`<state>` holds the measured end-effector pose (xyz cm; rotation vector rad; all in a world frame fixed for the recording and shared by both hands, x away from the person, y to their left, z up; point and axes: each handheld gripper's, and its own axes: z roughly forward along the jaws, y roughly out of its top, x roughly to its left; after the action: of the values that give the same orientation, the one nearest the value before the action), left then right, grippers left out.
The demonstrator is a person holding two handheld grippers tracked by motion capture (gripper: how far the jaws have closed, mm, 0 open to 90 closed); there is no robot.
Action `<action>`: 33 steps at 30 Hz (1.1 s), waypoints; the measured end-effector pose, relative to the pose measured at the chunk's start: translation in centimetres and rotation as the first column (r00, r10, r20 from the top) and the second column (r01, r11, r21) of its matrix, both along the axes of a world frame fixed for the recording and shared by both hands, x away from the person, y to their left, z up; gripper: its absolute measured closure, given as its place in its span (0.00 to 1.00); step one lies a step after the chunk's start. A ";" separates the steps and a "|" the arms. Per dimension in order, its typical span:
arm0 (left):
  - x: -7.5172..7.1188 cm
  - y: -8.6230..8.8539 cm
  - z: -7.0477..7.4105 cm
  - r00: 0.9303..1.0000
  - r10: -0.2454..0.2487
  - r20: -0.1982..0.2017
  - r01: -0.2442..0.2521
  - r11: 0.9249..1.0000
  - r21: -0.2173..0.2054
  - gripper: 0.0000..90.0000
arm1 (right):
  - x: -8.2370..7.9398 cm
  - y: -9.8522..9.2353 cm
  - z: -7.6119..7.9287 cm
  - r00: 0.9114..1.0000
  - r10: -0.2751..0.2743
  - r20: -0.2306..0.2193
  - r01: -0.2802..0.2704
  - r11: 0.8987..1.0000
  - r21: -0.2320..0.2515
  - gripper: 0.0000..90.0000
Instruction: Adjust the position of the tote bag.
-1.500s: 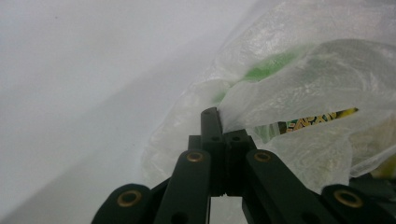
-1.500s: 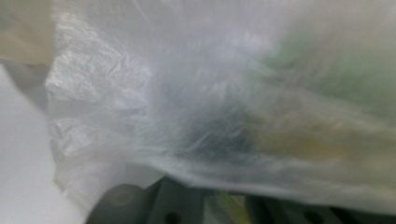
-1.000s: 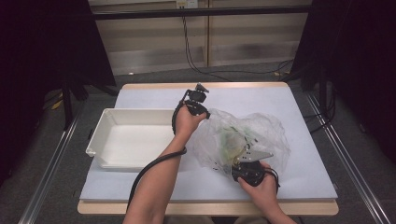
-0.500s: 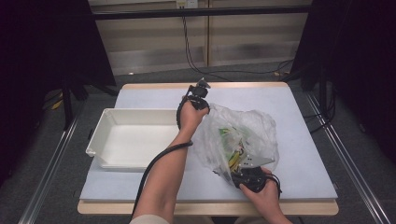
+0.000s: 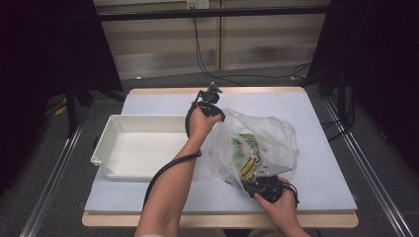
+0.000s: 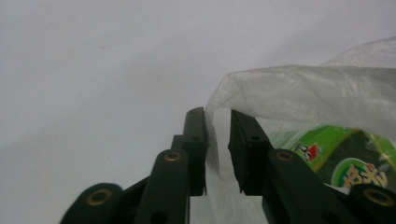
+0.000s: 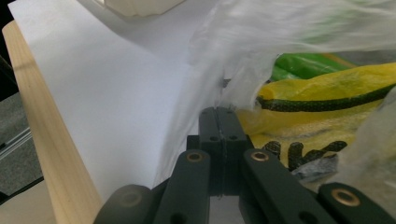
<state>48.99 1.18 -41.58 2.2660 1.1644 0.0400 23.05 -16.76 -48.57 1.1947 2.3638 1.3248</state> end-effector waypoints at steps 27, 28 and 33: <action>-5.1 1.5 3.2 0.998 -0.057 -0.021 0.055 0.996 -0.076 0.63 | 0.2 0.1 0.4 0.999 -0.033 -0.001 0.033 0.999 0.011 1.00; -5.1 1.7 3.3 0.997 -0.071 -0.023 0.070 0.995 -0.070 0.67 | 0.2 0.1 0.4 0.999 -0.033 -0.002 0.033 0.999 0.011 1.00; -5.7 2.0 3.9 0.997 -0.071 -0.025 0.067 0.991 -0.116 0.95 | 0.2 0.2 0.3 1.000 -0.030 0.000 0.030 0.999 0.010 1.00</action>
<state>43.34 3.17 -37.66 2.2098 1.0740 -0.0856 23.27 -16.57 -48.28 1.2280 2.3325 1.3290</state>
